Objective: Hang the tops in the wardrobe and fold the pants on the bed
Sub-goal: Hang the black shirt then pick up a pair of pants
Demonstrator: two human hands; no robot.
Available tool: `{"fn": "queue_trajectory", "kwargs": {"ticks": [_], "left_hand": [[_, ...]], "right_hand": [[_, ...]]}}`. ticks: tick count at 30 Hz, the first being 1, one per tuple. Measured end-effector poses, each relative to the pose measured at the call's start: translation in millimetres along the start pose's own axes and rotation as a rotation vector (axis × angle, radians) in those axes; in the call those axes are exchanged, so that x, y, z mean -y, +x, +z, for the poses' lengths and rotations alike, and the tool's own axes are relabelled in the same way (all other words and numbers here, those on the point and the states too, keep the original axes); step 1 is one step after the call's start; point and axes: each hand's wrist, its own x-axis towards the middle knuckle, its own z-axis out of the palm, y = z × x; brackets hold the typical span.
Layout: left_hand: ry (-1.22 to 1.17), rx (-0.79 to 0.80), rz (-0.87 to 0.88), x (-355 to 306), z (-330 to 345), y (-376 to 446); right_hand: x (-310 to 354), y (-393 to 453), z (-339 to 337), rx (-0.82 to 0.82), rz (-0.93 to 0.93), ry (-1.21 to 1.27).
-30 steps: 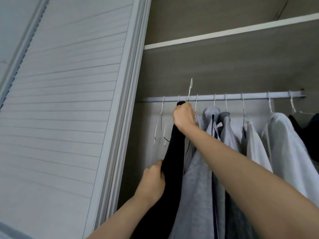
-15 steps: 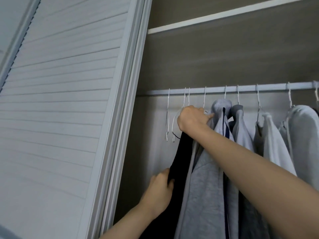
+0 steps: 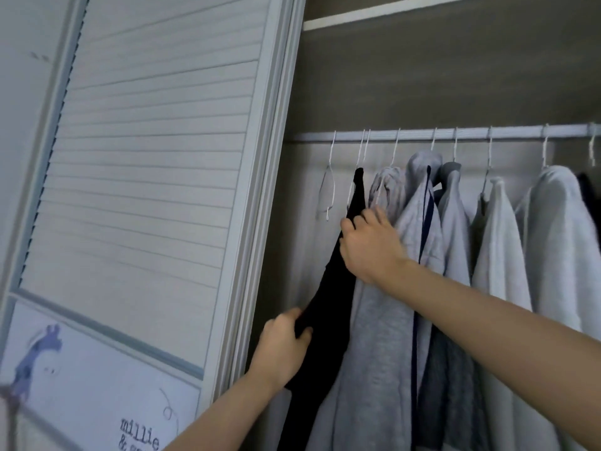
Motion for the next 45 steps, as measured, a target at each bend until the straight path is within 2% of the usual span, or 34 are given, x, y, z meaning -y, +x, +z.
{"fn": "queue_trajectory", "kwargs": {"ticks": [4, 10, 13, 17, 22, 28, 33, 35, 38, 45], "left_hand": [[0.033, -0.001, -0.023, 10.7, -5.2, -29.1], [0.104, 0.003, -0.052, 9.6, -26.9, -82.7], [0.151, -0.045, -0.068, 3.9, -47.3, -124.6], [0.232, -0.136, -0.154, -9.4, -73.2, -194.5], [0.440, -0.350, -0.329, -54.2, -87.8, -333.2], [0.668, -0.628, -0.690, -138.7, -62.1, -524.4], [0.848, -0.882, -1.097, -237.9, -0.9, -687.7], [0.853, -0.991, -1.207, -267.3, 26.0, -733.8], [0.894, -1.179, -1.351, -323.8, 72.1, -803.6], [0.855, -1.570, -1.605, -440.9, 170.4, -929.9]], "right_hand": [[23.6, -40.5, -2.8, 0.028, -0.033, 0.093], [60.6, -105.4, -25.1, -0.040, -0.078, 0.284], [78.4, -140.5, -41.5, -0.092, -0.100, 0.435], [109.5, -188.4, -59.7, -0.148, -0.229, 0.587], [154.8, -261.1, -97.6, -0.206, -0.428, 0.946], [205.4, -384.6, -164.9, -0.145, -0.772, 1.394], [219.5, -519.2, -236.7, 0.051, -1.117, 1.722], [218.4, -564.2, -258.5, 0.136, -1.208, 1.790], [211.2, -637.9, -307.7, 0.252, -1.476, 1.848], [167.6, -790.2, -411.5, 0.295, -1.940, 1.817]]}}
